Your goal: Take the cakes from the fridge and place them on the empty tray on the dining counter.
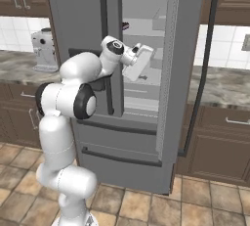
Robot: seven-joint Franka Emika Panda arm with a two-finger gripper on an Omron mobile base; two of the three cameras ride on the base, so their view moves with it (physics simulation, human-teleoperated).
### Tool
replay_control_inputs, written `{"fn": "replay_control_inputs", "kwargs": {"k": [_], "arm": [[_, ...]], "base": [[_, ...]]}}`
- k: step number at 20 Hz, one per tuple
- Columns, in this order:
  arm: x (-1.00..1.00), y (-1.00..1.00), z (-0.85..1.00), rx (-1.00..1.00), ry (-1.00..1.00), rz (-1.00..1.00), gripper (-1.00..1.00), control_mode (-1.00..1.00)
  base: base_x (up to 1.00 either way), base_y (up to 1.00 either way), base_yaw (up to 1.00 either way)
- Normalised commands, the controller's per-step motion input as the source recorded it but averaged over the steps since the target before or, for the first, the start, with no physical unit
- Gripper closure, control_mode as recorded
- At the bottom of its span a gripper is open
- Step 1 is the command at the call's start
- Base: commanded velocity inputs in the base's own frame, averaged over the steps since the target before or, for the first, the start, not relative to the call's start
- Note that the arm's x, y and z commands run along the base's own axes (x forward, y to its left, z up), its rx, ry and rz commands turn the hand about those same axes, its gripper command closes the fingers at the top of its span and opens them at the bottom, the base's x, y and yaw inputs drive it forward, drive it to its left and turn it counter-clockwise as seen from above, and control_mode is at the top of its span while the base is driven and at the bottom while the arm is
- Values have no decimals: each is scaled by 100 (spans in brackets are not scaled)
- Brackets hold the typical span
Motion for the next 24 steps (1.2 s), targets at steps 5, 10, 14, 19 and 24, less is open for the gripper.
{"fn": "replay_control_inputs", "kwargs": {"k": [5, 10, 14, 19, 24], "arm": [[-93, -22, 32, 12, -29, 0, -100, -100], [-100, 38, 37, 15, -62, 7, -100, -100], [-85, 47, 4, 31, -73, 8, -100, -100], [-46, 56, 0, 47, -65, 19, -100, -100], [-14, 69, 39, 32, -33, 36, -100, -100]], "base": [[0, 0, 0], [0, 0, 0], [0, 0, 0], [0, 0, 0], [0, 0, 0]]}}
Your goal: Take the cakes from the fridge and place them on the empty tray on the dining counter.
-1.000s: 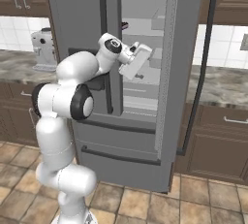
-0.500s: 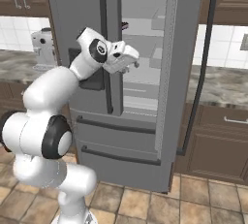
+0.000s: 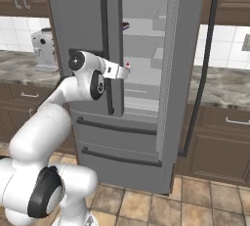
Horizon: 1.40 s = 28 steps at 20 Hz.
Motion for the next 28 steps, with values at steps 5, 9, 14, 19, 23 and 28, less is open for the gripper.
{"fn": "replay_control_inputs", "kwargs": {"k": [5, 9, 14, 19, 23, 28], "arm": [[5, 61, 59, 7, -20, 33, -100, -100], [25, 47, 66, -2, -13, 10, -100, -100], [62, 26, 55, -11, 0, -5, -100, -100], [76, 30, 34, -10, 3, -8, -100, -100], [64, 37, 7, -2, 3, -3, -100, -100], [56, 11, 0, 0, 3, 0, -100, -100]], "base": [[0, 0, 0], [0, 0, 0], [0, 0, 0], [0, 0, 0], [0, 0, 0], [0, 0, 0]]}}
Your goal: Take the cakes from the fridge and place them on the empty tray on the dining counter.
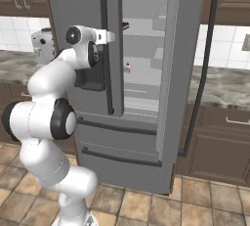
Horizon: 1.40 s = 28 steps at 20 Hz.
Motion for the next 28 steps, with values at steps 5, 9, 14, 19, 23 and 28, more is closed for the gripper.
{"fn": "replay_control_inputs", "kwargs": {"k": [5, 9, 14, 19, 23, 28], "arm": [[48, -15, 0, 3, 5, -1, -100, -100], [50, -9, 0, 7, 5, 0, -100, -100], [57, 0, 0, 7, 1, 0, -100, -100], [58, -1, 0, 1, 0, 0, -100, -100], [72, 0, -9, 0, 0, 0, -100, -100], [86, 0, -15, 0, 0, 0, 100, -100]], "base": [[0, 0, 0], [0, 0, 0], [0, 0, 0], [0, 0, 0], [0, 0, 0], [0, 0, 0]]}}
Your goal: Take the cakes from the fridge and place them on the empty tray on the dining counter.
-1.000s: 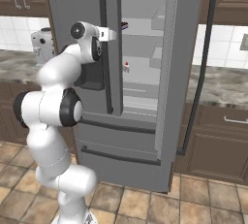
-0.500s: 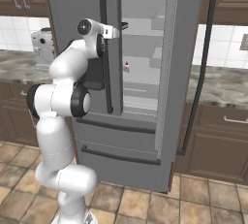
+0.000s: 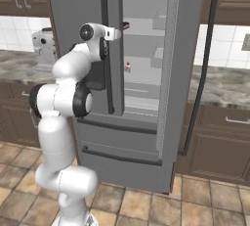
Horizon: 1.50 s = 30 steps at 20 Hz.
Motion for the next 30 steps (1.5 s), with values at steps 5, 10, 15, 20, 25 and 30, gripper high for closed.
{"fn": "replay_control_inputs", "kwargs": {"k": [5, 10, 15, 20, 25, 30], "arm": [[80, 0, -1, 0, 0, 0, 100, -100], [-15, 2, 17, 0, 6, 0, 100, -100], [-92, 16, 45, 0, 17, 1, 100, -100], [-100, 41, 35, 0, 18, 0, 100, -100], [-100, 70, 8, 5, 16, 0, 100, -100], [-100, 90, 0, 2, 2, 0, 100, -100]], "base": [[0, 0, 0], [0, 0, 0], [0, 0, 0], [0, 0, 0], [0, 0, 0], [0, 0, 0]]}}
